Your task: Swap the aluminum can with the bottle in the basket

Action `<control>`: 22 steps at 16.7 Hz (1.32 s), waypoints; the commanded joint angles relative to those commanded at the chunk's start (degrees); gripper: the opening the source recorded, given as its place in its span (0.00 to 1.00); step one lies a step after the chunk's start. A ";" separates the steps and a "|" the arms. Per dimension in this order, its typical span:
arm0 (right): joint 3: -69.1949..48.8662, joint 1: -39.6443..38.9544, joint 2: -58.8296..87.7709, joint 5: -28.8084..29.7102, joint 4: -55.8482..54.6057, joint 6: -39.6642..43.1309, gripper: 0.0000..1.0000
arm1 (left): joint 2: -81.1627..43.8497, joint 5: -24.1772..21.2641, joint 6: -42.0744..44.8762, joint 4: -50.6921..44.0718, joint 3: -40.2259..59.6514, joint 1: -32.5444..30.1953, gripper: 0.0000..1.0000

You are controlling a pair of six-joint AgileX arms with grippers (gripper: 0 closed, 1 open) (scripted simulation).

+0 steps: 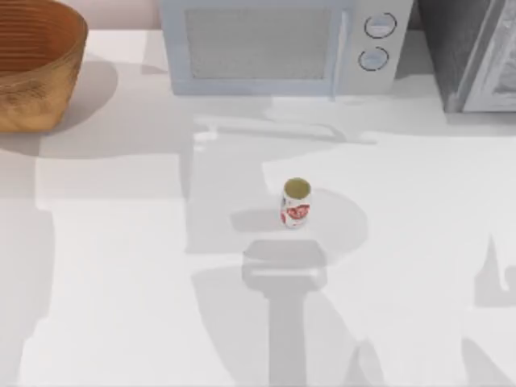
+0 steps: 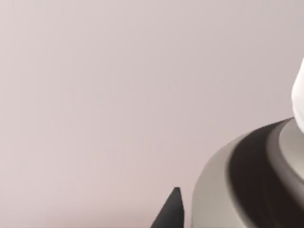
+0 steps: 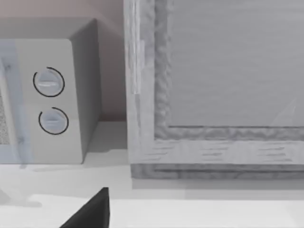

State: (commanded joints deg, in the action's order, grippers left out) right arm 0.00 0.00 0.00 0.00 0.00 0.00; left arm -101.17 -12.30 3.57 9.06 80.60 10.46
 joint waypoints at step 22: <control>0.00 0.00 0.00 0.00 0.00 0.00 1.00 | -6.99 0.65 -0.22 4.72 2.12 -0.95 1.00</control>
State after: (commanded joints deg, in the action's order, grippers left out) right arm 0.00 0.00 0.00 0.00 0.00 0.00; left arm -108.16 -11.65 3.35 13.78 82.72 9.51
